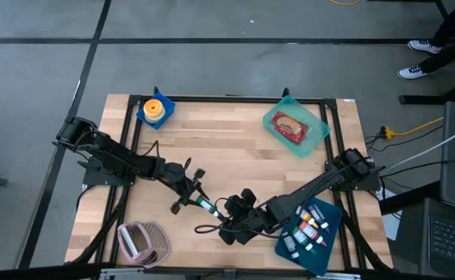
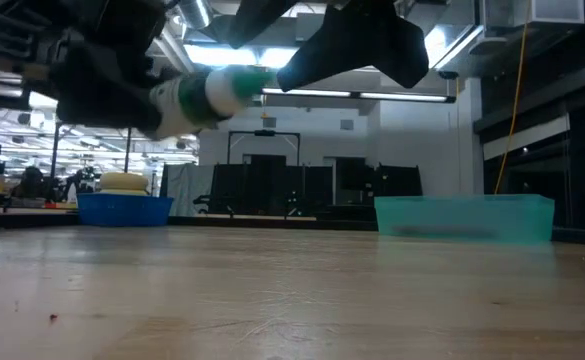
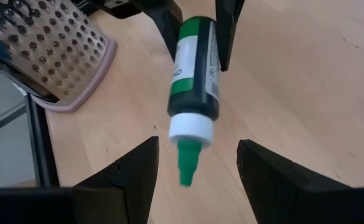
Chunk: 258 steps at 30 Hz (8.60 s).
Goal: Pick & Place Food Item
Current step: Put the green food coloring bottle into the bottom blue bin, then return to Home Position
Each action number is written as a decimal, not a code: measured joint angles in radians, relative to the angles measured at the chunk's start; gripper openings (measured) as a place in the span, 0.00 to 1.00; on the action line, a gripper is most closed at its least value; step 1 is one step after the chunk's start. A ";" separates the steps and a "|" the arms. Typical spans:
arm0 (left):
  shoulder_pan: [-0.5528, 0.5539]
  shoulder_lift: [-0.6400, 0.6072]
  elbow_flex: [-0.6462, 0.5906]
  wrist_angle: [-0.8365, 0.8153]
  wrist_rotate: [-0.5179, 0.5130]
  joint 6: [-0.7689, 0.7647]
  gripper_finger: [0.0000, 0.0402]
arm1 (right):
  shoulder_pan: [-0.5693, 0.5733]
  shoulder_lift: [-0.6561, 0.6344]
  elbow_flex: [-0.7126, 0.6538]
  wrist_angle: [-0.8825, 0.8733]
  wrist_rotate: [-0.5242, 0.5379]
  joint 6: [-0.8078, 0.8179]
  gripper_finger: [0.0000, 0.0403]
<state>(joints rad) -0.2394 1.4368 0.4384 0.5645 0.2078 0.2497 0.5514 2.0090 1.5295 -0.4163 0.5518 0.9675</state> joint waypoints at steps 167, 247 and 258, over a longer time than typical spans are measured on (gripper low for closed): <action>-0.011 -0.709 0.041 -0.084 -0.059 -0.118 0.47 | 0.441 -0.018 0.177 -0.896 1.018 0.722 0.55; -0.085 -1.436 -0.184 -0.733 0.214 -0.236 0.47 | 0.243 -0.686 -0.988 1.312 -0.332 -0.927 0.55; -0.085 -1.436 -0.296 -0.634 0.231 -0.237 0.47 | 0.240 -0.767 -1.116 1.278 -0.320 -0.896 0.55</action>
<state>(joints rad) -0.3248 0.0006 0.1421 -0.0696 0.4386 0.0132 0.7918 1.2419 0.4133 0.8617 0.2321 0.0715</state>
